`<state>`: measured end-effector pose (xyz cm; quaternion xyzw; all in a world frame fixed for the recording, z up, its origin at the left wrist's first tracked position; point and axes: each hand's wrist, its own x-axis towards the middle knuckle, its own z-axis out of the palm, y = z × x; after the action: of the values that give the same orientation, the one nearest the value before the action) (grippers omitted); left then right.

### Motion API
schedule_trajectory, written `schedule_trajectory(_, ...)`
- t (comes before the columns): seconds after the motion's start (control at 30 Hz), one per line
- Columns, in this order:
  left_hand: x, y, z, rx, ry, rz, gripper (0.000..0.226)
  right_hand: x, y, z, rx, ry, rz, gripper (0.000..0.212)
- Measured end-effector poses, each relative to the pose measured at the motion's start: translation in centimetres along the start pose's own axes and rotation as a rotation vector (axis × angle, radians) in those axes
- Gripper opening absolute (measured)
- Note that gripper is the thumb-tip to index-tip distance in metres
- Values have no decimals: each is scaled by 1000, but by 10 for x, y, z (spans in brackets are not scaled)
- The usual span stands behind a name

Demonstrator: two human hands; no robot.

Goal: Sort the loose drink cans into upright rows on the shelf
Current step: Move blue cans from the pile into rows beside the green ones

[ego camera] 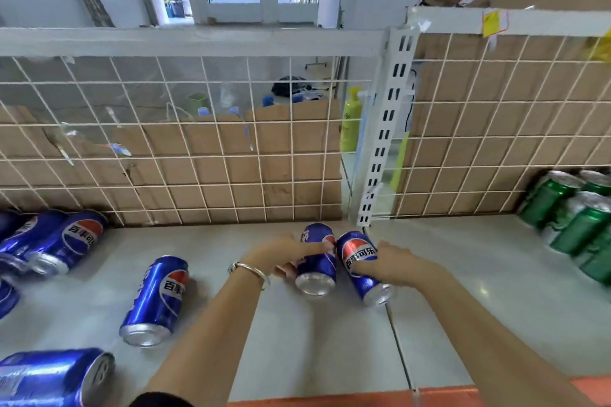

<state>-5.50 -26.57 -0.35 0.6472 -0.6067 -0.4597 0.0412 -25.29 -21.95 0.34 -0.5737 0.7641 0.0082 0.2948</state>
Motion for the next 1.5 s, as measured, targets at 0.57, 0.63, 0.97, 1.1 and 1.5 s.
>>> schedule_trajectory(0.57,-4,120,105,-283,-200,403,68,-8,153,-48,694,181,-113,23)
schedule_trajectory(0.63,-4,147,127,-220,-193,491,66,-1,179,-61,666,243,-158,29)
schedule_trajectory(0.97,18,198,199,-538,-91,463,75,40,256,-94,715,291,-286,53)
schedule_trajectory(1.1,18,211,212,-248,238,380,81,55,262,-100,769,310,-334,65)
schedule_trajectory(1.5,57,231,238,-365,445,325,72,89,256,-110,692,510,-307,62)
